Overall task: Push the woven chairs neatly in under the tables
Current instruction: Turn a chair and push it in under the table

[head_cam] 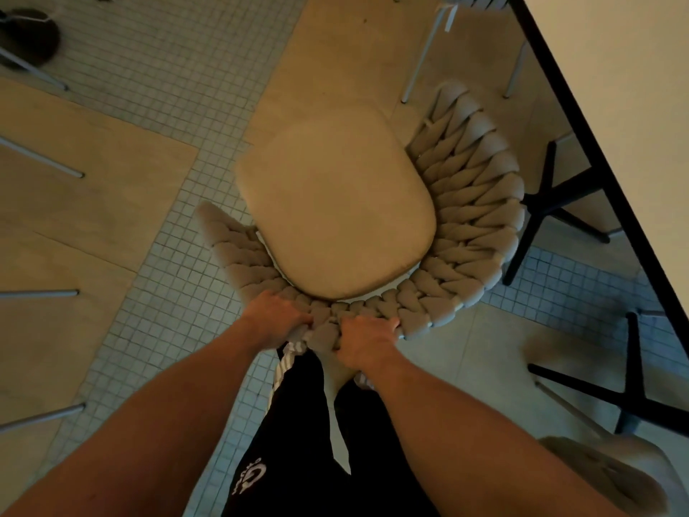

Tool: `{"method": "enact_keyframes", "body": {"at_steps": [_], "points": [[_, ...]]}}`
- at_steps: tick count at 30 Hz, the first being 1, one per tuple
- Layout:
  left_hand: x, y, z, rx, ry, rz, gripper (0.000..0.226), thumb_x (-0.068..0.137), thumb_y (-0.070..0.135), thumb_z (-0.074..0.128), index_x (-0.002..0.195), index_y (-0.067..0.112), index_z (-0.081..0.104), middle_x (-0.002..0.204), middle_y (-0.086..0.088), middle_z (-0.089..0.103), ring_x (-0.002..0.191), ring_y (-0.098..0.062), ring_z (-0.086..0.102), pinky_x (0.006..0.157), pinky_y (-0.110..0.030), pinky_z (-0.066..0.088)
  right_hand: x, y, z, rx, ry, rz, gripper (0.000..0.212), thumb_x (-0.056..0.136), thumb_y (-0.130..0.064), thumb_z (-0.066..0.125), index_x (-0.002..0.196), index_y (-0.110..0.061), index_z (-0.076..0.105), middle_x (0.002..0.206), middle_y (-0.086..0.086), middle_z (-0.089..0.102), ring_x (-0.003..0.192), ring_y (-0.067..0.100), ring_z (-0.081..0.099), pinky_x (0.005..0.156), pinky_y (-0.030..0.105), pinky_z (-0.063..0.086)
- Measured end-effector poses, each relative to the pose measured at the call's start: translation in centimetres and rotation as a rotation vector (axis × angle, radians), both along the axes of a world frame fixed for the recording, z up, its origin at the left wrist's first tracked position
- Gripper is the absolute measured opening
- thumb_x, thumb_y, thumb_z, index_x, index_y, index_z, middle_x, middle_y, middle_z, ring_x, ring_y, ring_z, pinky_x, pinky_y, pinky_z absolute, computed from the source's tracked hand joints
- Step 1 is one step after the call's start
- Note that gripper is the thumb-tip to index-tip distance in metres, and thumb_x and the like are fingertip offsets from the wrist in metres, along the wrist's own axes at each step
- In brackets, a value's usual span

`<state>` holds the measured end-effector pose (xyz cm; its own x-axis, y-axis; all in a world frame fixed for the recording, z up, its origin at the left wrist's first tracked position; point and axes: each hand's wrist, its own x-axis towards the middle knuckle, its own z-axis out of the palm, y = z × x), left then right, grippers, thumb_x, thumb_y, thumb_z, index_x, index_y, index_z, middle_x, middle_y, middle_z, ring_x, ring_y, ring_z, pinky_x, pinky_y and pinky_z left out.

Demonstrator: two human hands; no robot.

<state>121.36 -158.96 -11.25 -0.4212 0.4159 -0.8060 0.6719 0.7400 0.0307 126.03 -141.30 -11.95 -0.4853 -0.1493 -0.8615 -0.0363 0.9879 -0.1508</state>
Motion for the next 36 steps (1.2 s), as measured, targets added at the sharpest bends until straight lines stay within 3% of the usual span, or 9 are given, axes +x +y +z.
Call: {"method": "enact_keyframes", "body": {"at_steps": [5, 10, 14, 19, 23, 28, 31, 36], "points": [[-0.3, -0.8, -0.4, -0.106, 0.091, 0.098, 0.046, 0.091, 0.029, 0.059, 0.134, 0.044, 0.048, 0.136, 0.006, 0.053, 0.129, -0.02, 0.048, 0.115, -0.05, 0.017, 0.1, -0.5, -0.1, -0.124, 0.046, 0.039, 0.072, 0.097, -0.063, 0.052, 0.15, -0.017, 0.036, 0.144, 0.009, 0.052, 0.13, 0.034, 0.051, 0.107, 0.057, 0.032], [0.4, 2.5, -0.3, -0.237, -0.04, 0.273, 0.057, 0.083, 0.04, 0.072, 0.136, 0.032, 0.051, 0.138, 0.003, 0.053, 0.137, -0.028, 0.041, 0.117, -0.067, 0.001, -0.3, 2.9, -0.2, -0.188, 0.039, 0.194, 0.079, 0.092, -0.059, 0.063, 0.153, -0.02, 0.031, 0.138, 0.013, 0.055, 0.123, 0.035, 0.054, 0.098, 0.045, 0.041], [0.9, 5.9, -0.2, -0.227, -0.171, 0.312, 0.072, 0.082, 0.049, 0.075, 0.142, 0.021, 0.046, 0.143, -0.003, 0.047, 0.138, -0.032, 0.038, 0.116, -0.065, 0.016, -1.3, 6.4, 0.1, -0.112, 0.051, 0.334, 0.064, 0.09, -0.044, 0.068, 0.144, -0.025, 0.039, 0.133, 0.011, 0.058, 0.119, 0.033, 0.056, 0.099, 0.044, 0.038], [2.3, 9.7, -0.6, -0.037, -0.203, 0.423, 0.071, 0.076, 0.046, 0.081, 0.134, 0.021, 0.051, 0.133, -0.004, 0.055, 0.124, -0.029, 0.053, 0.101, -0.048, 0.043, -3.5, 10.8, 0.0, 0.012, 0.035, 0.467, 0.073, 0.085, -0.055, 0.074, 0.145, -0.031, 0.04, 0.135, 0.006, 0.058, 0.124, 0.031, 0.054, 0.104, 0.046, 0.037], [3.2, 12.3, -0.5, 0.058, -0.172, 0.492, 0.079, 0.074, 0.051, 0.081, 0.138, 0.02, 0.047, 0.133, -0.007, 0.053, 0.124, -0.032, 0.052, 0.104, -0.053, 0.042, -5.2, 14.7, 0.1, 0.108, 0.038, 0.496, 0.079, 0.082, -0.061, 0.073, 0.147, -0.037, 0.038, 0.139, 0.001, 0.057, 0.123, 0.028, 0.055, 0.104, 0.048, 0.04], [4.1, 16.0, -1.0, 0.135, -0.118, 0.568, 0.063, 0.082, 0.037, 0.075, 0.135, 0.021, 0.045, 0.129, -0.007, 0.055, 0.122, -0.032, 0.052, 0.098, -0.052, 0.043, -7.1, 17.8, 0.2, 0.177, 0.061, 0.527, 0.068, 0.082, -0.07, 0.067, 0.136, -0.034, 0.048, 0.12, -0.003, 0.063, 0.111, 0.023, 0.059, 0.099, 0.043, 0.044], [4.4, 16.6, -1.1, 0.129, -0.047, 0.59, 0.05, 0.088, 0.02, 0.068, 0.134, 0.021, 0.048, 0.128, -0.008, 0.056, 0.121, -0.034, 0.053, 0.097, -0.053, 0.044, -6.8, 18.1, -0.5, 0.2, 0.087, 0.54, 0.068, 0.082, -0.077, 0.06, 0.136, -0.037, 0.048, 0.121, -0.004, 0.062, 0.113, 0.022, 0.057, 0.097, 0.044, 0.041], [4.4, 16.4, -1.1, 0.161, -0.034, 0.565, 0.042, 0.093, 0.019, 0.062, 0.133, 0.021, 0.05, 0.127, -0.009, 0.057, 0.12, -0.034, 0.055, 0.098, -0.05, 0.046, -6.3, 17.8, -0.3, 0.229, 0.112, 0.533, 0.064, 0.084, -0.079, 0.053, 0.133, -0.039, 0.049, 0.122, -0.006, 0.061, 0.115, 0.022, 0.056, 0.095, 0.047, 0.036]]}}
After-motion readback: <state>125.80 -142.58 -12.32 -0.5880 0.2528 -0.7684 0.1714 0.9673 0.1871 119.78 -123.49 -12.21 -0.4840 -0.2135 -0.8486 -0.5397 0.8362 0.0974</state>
